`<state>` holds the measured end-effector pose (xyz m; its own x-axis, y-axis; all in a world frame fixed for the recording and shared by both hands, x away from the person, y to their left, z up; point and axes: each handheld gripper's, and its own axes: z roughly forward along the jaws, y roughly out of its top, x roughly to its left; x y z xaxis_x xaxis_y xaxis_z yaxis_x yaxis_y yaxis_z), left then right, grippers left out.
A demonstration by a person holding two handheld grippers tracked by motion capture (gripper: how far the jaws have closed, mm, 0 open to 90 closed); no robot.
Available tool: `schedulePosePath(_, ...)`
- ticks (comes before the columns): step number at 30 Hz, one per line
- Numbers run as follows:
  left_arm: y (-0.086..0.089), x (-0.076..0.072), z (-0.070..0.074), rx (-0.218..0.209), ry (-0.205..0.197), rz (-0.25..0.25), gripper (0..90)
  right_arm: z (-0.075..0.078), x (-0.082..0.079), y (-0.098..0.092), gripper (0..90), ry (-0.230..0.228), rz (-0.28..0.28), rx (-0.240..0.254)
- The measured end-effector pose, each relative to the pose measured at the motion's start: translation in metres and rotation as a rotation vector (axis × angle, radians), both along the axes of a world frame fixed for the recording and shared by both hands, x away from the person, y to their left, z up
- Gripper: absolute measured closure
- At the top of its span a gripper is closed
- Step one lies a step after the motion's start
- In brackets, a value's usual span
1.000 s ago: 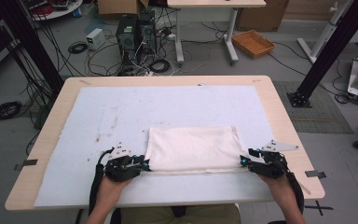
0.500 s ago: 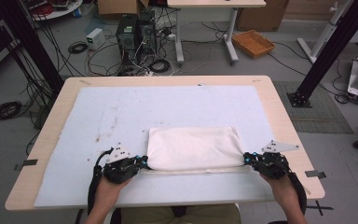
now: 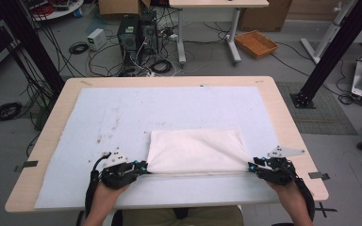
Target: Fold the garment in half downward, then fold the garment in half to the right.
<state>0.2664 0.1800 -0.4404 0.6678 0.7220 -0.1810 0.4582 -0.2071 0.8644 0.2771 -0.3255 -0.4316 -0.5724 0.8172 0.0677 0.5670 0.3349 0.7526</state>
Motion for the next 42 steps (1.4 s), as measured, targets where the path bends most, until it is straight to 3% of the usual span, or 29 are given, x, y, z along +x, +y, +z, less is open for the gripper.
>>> schedulePosePath(3, 0.006, 0.001, 0.002, -0.022, -0.060, 0.036, 38.1, 0.002, 0.000, -0.005, 32.7, -0.071, -0.053, 0.030)
schedulePosePath(5, 0.009, 0.002, 0.002, -0.033, -0.086, 0.061, 30.0, 0.003, 0.001, -0.009, 27.9, -0.128, -0.074, 0.038)
schedulePosePath(7, 0.011, 0.003, 0.003, -0.041, -0.110, 0.080, 25.9, 0.005, 0.002, -0.012, 20.4, -0.179, -0.102, 0.051)
schedulePosePath(12, 0.016, 0.006, 0.005, -0.055, -0.156, 0.100, 24.7, 0.014, 0.009, -0.018, 20.2, -0.257, -0.129, 0.096)
schedulePosePath(18, 0.023, 0.011, 0.007, -0.056, -0.189, 0.108, 24.7, 0.016, 0.018, -0.016, 20.2, -0.241, -0.093, 0.098)
schedulePosePath(28, 0.032, 0.008, 0.010, -0.061, -0.193, 0.132, 24.7, 0.016, 0.017, -0.019, 19.7, -0.234, -0.067, 0.091)
schedulePosePath(42, 0.020, 0.010, 0.006, -0.038, -0.134, 0.099, 24.7, 0.016, 0.014, -0.020, 18.1, -0.233, -0.087, 0.111)
